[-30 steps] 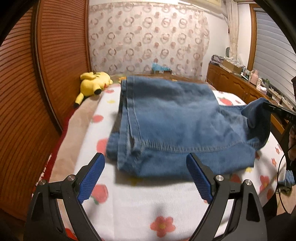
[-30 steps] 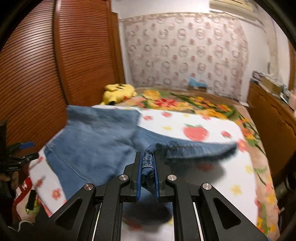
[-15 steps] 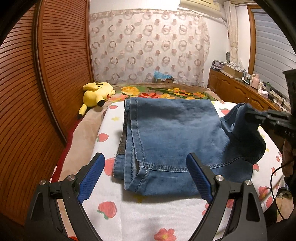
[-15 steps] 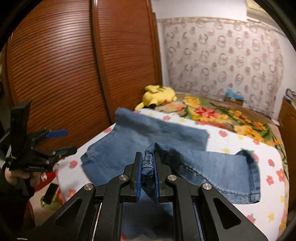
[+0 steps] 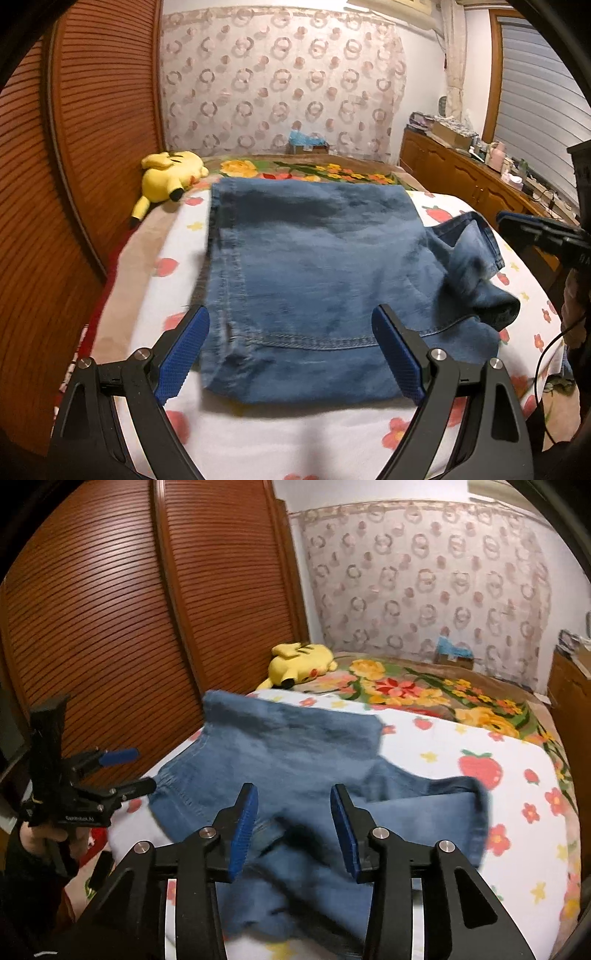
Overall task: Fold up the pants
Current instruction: 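Open the right tool to release the hem onto the jeans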
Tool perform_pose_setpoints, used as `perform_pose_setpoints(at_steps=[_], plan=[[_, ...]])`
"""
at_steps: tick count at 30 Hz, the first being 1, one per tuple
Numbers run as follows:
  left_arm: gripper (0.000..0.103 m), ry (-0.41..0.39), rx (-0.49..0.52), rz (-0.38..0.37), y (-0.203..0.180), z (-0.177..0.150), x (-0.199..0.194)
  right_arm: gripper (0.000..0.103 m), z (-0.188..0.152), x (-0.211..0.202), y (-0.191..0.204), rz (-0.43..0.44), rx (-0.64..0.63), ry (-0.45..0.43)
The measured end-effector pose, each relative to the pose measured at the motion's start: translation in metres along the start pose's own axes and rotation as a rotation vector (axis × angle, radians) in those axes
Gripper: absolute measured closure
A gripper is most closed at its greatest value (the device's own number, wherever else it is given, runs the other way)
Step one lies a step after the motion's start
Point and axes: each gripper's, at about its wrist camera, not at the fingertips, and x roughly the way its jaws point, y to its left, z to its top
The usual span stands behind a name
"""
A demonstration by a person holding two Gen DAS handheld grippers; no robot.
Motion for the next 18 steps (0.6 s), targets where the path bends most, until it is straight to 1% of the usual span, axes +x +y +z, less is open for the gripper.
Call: perform_pose_setpoints(at_steps=[4, 10, 14, 18], plan=[[0.013, 0.019, 0.019, -0.035, -0.016, 0.007, 0.015, 0.052, -0.003, -0.004, -0.009, -0.04, 0.016, -0.015], [0.013, 0.032, 0.07, -0.09, -0.048, 0.019, 0.03, 0.052, -0.007, 0.005, -0.013, -0.138, 0.012, 0.01], [0.013, 0.039, 0.114, -0.13, -0.069, 0.026, 0.036, 0.051, -0.005, 0.011, -0.015, -0.182, 0.013, 0.032], [0.013, 0.057, 0.149, -0.181, -0.093, 0.028, 0.041, 0.051, 0.001, 0.016, -0.019, -0.208, 0.027, 0.056]])
